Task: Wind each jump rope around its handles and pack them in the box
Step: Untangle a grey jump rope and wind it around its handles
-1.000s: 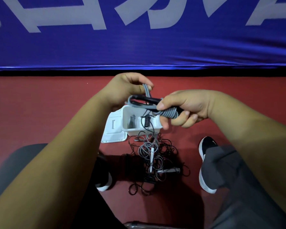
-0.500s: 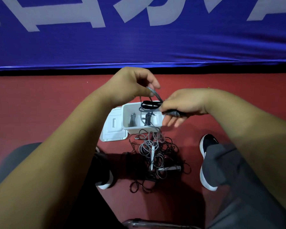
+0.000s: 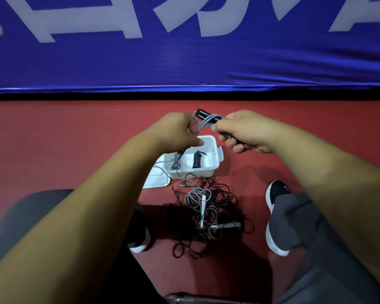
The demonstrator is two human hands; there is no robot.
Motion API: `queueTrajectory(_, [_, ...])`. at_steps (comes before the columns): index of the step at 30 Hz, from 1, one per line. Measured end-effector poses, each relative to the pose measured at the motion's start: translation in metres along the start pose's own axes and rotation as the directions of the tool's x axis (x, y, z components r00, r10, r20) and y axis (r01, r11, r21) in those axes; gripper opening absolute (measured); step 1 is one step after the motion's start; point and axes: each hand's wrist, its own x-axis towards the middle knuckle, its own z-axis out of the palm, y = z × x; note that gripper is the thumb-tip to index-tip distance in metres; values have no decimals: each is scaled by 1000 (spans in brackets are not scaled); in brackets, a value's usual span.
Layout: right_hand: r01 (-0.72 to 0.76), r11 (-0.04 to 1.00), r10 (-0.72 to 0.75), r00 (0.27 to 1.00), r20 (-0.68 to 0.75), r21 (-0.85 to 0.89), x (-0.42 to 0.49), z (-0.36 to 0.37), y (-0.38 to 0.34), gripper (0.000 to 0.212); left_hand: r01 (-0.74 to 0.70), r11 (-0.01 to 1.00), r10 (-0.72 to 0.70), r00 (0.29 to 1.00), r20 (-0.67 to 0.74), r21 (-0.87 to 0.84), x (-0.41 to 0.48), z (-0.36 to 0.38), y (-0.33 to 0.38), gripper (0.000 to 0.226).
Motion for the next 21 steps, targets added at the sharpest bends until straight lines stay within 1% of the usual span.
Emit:
queueTrajectory(3, [6,995,-5,1000,-13,101,-2,1,-5,37,73,993,-74,997,-10,-93,1,7,0,28])
queueTrajectory(5, [2,988,4,999,-34,157,-3,1,-8,55,81,988,-83,997,-7,-131,1,9,1,28])
queueTrajectory(6, [-2,984,11,999,-50,179,-3,1,-8,61,85,977,-86,996,5,-193,1,10,2,28])
queueTrajectory(8, [-7,977,30,994,-105,211,-2,0,-9,66,78,926,-73,997,28,-370,1,11,3,28])
queueTrajectory(10, [-11,969,51,986,-156,247,0,-2,-9,63,23,852,-11,1000,27,-524,2,11,3,25])
queueTrajectory(11, [-15,962,63,984,-168,272,0,-2,-9,61,-16,822,32,999,18,-569,2,10,3,22])
queueTrajectory(13, [-15,948,72,983,-169,319,1,-4,-10,56,-82,782,110,994,6,-618,2,8,4,19])
queueTrajectory(15, [-2,935,64,984,-163,355,0,-8,-12,50,-108,746,171,985,32,-657,0,6,5,22])
queueTrajectory(16, [5,930,59,985,-164,367,0,-10,-13,46,-120,750,199,979,49,-650,0,6,5,26])
queueTrajectory(18, [8,925,58,985,-162,379,-1,-15,-15,41,-143,800,233,969,82,-583,0,5,4,28])
queueTrajectory(21, [-10,913,71,988,-134,409,-2,-17,-16,39,-149,852,259,953,157,-502,1,7,1,21])
